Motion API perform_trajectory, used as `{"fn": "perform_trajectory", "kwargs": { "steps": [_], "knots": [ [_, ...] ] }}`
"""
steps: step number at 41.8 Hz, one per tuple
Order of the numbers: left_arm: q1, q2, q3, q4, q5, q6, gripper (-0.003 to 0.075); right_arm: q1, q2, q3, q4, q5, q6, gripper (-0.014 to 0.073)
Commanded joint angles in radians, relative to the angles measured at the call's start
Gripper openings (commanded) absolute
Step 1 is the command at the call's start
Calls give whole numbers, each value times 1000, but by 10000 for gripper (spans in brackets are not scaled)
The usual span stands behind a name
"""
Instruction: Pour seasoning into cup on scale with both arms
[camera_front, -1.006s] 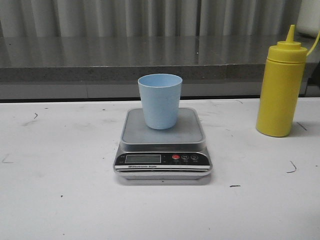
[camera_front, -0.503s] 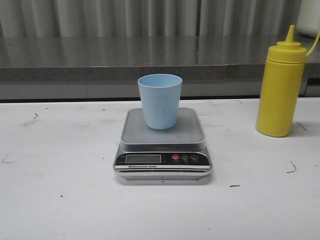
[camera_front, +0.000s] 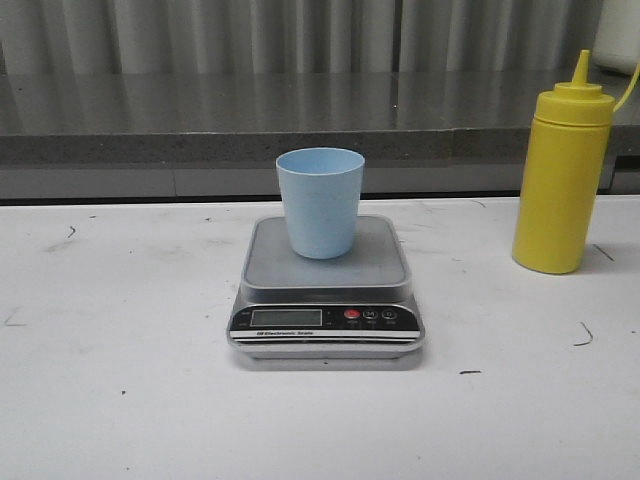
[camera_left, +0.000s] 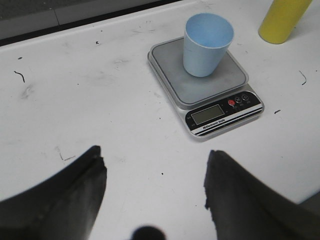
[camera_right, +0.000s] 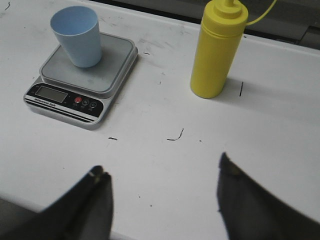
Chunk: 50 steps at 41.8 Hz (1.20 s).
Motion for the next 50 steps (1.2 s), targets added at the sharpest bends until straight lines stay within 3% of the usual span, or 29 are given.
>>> {"fn": "perform_trajectory", "kwargs": {
  "steps": [1, 6, 8, 10, 33, 38, 50],
  "knots": [
    [0, -5, -25, -9, -71, 0, 272, 0, 7, -27, -8, -64, -9, 216],
    [0, -5, -25, -9, -71, 0, 91, 0, 7, -27, -8, -66, -9, -15],
    [0, -5, -25, -9, -71, 0, 30, 0, 7, -27, -8, -63, -9, -71],
    [0, -5, -25, -9, -71, 0, -22, 0, 7, -27, -8, -59, -9, -63],
    [31, -74, 7, -22, -105, 0, -20, 0, 7, -27, -8, -55, -9, -68],
    [104, -173, 111, 38, -255, 0, -20, 0, 7, -27, -8, -55, -9, -68],
    [312, -501, 535, 40, -667, 0, -20, 0, 7, -27, -8, -55, -9, -68]
  ]
}}
